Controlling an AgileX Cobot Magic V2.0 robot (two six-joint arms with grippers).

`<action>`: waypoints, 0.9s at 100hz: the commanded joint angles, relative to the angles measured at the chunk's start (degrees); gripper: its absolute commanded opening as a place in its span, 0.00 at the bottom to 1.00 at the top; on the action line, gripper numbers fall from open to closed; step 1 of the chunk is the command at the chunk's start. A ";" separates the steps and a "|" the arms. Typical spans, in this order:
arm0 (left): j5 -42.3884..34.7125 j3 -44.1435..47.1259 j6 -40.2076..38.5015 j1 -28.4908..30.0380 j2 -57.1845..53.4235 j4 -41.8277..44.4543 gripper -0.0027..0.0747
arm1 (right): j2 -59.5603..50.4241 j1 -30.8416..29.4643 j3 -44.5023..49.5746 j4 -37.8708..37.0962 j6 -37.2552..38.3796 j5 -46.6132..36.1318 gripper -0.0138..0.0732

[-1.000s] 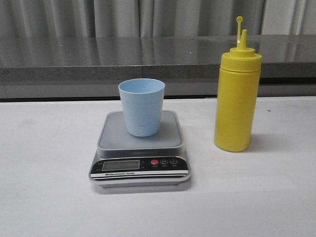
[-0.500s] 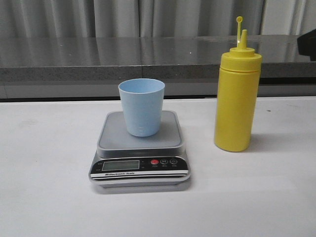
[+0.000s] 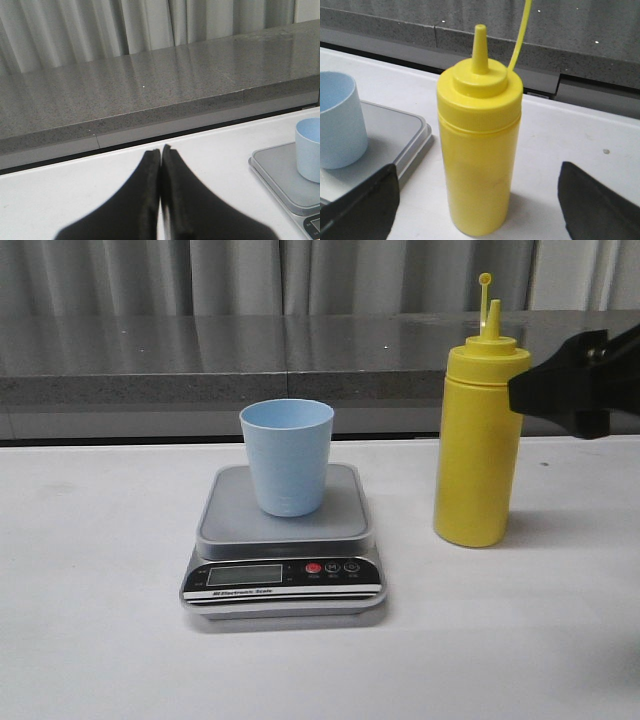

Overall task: Pour seasoning into cup on scale with both arms
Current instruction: 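Reach the right gripper to the yellow squeeze bottle and grasp it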

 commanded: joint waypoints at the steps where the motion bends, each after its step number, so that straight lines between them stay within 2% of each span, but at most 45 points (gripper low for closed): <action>1: -4.65 -1.37 -0.22 0.11 0.69 -0.01 0.01 | 2.35 0.11 -1.71 -0.13 0.22 -9.26 0.89; 46: -4.65 -1.37 -0.22 0.11 0.69 -0.01 0.01 | 15.50 0.11 -1.89 1.32 0.22 -22.71 0.89; 90: -4.65 -1.37 -0.22 0.11 0.69 -0.01 0.01 | 20.45 0.04 -6.82 1.41 0.17 -22.91 0.89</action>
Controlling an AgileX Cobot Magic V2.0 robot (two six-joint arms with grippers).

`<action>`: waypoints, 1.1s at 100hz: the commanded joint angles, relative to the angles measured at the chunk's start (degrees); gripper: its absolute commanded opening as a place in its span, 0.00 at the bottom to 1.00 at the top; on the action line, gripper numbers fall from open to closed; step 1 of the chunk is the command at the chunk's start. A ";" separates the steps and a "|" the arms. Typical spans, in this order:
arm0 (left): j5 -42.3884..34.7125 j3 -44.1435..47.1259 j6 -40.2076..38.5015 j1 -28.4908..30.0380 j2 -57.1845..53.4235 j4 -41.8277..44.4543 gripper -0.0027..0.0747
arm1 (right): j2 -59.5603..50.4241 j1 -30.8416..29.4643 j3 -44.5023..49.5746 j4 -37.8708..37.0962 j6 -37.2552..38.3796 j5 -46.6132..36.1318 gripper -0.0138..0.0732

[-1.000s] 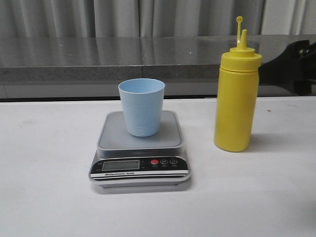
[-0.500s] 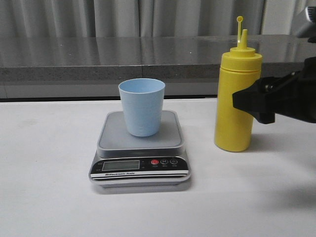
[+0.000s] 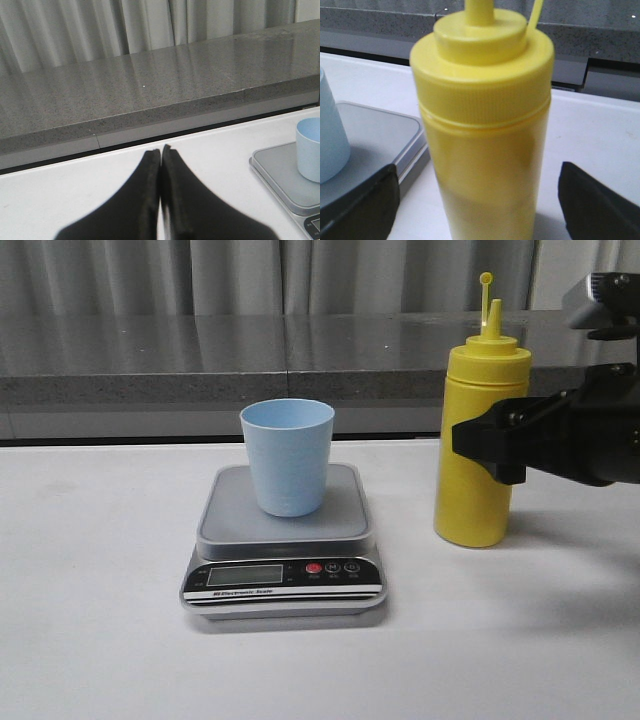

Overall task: Pour seasoning into cup on scale with both arms
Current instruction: 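Reach the right gripper to the yellow squeeze bottle and grasp it, then lift the bottle with the right gripper and tilt nozzle toward the cup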

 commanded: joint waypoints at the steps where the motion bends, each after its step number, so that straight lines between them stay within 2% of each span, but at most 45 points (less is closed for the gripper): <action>1: -4.65 -1.37 -0.22 0.11 0.69 -0.01 0.01 | -1.02 0.04 -2.29 0.46 -0.03 -4.77 0.89; 63: -4.65 -1.37 -0.22 0.11 0.69 -0.01 0.01 | 5.98 -0.08 -9.09 0.46 -0.03 -4.32 0.88; 75: -4.65 -1.37 -0.22 0.11 0.69 -0.01 0.01 | 5.98 -0.08 -9.09 0.46 -0.03 -4.32 0.77; 92: -4.65 -1.37 -0.22 0.11 0.69 -0.01 0.01 | 5.77 -0.08 -9.09 -0.26 -0.03 -4.93 0.53; 97: -4.65 -1.37 -0.22 0.11 0.69 -0.01 0.01 | 5.64 -0.08 -9.09 -1.09 -0.03 -5.53 0.50; 110: -4.65 -1.37 -0.22 0.11 0.69 -0.01 0.01 | 4.79 -0.08 -9.09 -3.48 -2.26 -5.88 0.50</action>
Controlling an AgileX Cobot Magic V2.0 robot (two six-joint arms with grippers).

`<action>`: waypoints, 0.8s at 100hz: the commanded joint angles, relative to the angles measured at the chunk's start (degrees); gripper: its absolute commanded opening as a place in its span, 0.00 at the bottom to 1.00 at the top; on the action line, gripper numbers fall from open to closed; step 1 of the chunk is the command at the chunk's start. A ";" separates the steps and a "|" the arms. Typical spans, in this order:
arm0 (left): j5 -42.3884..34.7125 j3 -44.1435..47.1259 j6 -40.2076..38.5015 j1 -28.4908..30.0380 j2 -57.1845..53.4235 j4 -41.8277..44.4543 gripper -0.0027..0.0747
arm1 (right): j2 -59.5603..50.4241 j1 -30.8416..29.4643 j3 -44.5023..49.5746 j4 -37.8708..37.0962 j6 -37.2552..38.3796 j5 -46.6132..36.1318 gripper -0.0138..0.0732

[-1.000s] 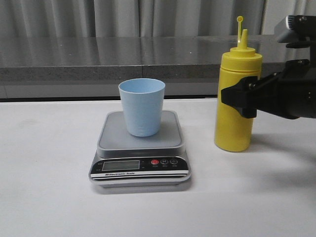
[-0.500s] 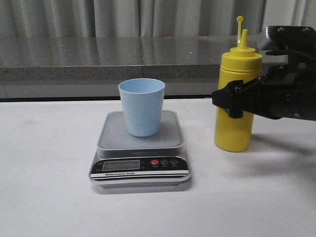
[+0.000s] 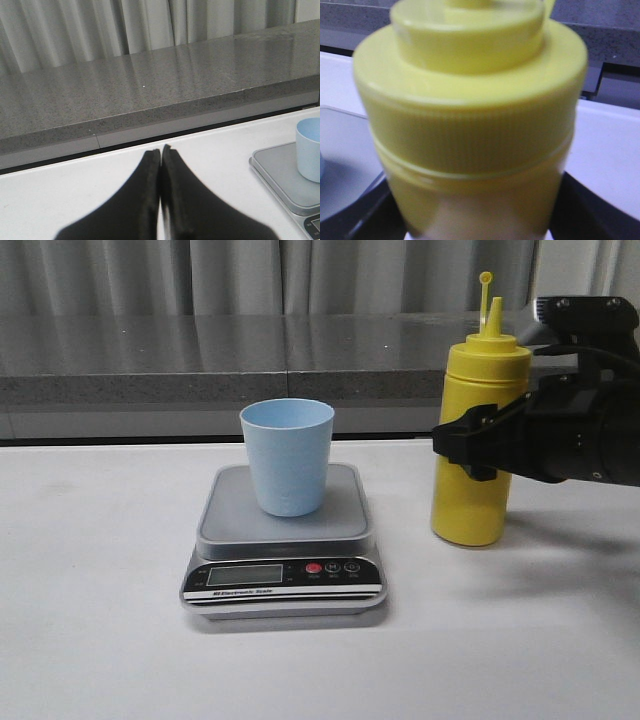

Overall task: Pour seasoning into cup on scale with both arms
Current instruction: 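Lift the bottle with the right gripper and tilt nozzle toward the cup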

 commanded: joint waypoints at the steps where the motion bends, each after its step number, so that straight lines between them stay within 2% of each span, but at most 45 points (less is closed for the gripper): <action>1: -4.65 -1.37 -0.22 0.11 0.69 -0.01 0.01 | -3.27 -0.08 -1.32 -1.78 -2.22 -5.51 0.50; 18: -4.65 -1.37 -0.22 0.11 0.69 -0.01 0.01 | -6.55 -0.08 -1.38 -2.38 -7.92 -2.41 0.50; 35: -4.65 -1.37 -0.22 0.11 0.69 -0.01 0.01 | -10.23 -0.08 -3.85 -4.69 -13.29 5.10 0.50; 80: -4.65 -1.37 -0.22 0.11 0.69 -0.01 0.01 | -11.52 1.74 -17.89 -17.61 -20.42 31.63 0.50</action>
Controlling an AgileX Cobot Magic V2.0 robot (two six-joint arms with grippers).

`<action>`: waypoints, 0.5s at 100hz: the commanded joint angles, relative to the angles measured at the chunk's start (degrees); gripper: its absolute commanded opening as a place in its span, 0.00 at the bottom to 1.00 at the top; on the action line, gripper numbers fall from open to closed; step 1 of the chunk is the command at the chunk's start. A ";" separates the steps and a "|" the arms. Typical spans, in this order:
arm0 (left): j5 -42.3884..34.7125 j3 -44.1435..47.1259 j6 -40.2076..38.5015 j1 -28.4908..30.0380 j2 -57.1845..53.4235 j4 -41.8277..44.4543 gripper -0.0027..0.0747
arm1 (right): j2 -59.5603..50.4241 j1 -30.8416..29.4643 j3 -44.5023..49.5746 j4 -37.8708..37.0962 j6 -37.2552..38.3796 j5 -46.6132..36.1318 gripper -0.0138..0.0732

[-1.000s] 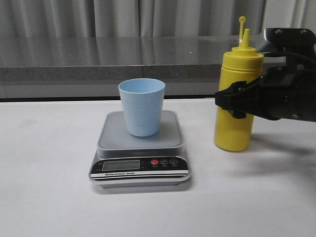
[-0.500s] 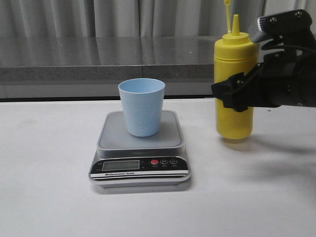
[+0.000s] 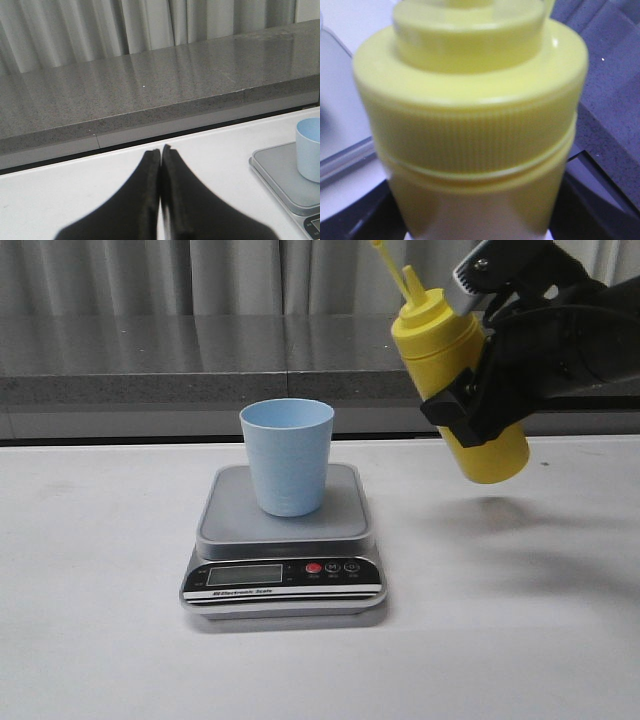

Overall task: Pour seasoning into cup on scale with both arms
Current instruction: 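Lift the bottle with the right gripper and tilt nozzle toward the cup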

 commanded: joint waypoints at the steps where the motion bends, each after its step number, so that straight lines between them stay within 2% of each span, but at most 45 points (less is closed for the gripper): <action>1: -4.65 -1.37 -0.22 0.11 0.69 -0.01 0.01 | -2.80 0.72 -4.15 -2.14 -2.38 1.64 0.50; 21: -4.65 -1.37 -0.22 0.11 0.69 -0.01 0.01 | -2.73 2.84 -8.97 -7.90 -4.79 8.55 0.50; 50: -4.65 -1.37 -0.22 0.11 0.69 -0.01 0.01 | -2.54 5.13 -12.86 -15.79 -4.80 13.34 0.50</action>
